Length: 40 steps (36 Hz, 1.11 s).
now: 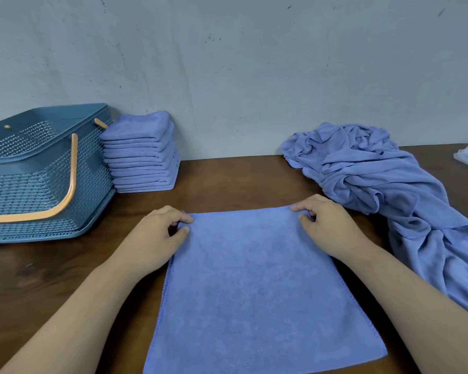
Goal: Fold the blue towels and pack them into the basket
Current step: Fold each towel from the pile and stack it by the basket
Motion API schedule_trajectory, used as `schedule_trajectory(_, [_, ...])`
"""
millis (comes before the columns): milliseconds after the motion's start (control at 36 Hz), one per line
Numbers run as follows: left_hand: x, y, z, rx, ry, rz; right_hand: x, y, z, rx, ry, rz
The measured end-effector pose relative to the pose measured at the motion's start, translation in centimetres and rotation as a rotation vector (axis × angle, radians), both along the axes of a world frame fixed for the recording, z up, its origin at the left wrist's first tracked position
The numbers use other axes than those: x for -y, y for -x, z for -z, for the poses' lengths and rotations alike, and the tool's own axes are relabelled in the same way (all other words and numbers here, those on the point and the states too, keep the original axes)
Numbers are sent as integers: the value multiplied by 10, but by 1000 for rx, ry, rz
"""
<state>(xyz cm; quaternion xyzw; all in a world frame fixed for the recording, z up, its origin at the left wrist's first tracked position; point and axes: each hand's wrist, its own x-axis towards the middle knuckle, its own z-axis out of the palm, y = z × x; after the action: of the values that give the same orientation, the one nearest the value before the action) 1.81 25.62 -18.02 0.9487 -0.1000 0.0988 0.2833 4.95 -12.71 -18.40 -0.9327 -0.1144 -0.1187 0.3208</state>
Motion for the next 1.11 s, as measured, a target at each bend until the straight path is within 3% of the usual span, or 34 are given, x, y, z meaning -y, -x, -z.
schedule_trajectory(111, [4,2,-3,115,146,-46,2,-1,2,-5,-7,-3])
schedule_trajectory(278, [3,-3,4,-22,-113,-33,3,-3,3,-16,-10,-11])
schedule_trajectory(472, [1,-3,4,-35,-96,-37,3,-3,4,-8,0,-7])
schedule_trajectory(667, [-2,0,1,-57,4,-56,6,-1,5,35,120,41])
schedule_trajectory(833, [-2,-7,0,-149,327,-148,9,3,-5,139,111,147])
schedule_trajectory(972, [-2,-3,-10,-174,412,-230,8,11,-13,115,89,-111])
schedule_trajectory(1111, [-6,5,-20,-250,380,-201,-1,18,-6,-45,292,-230])
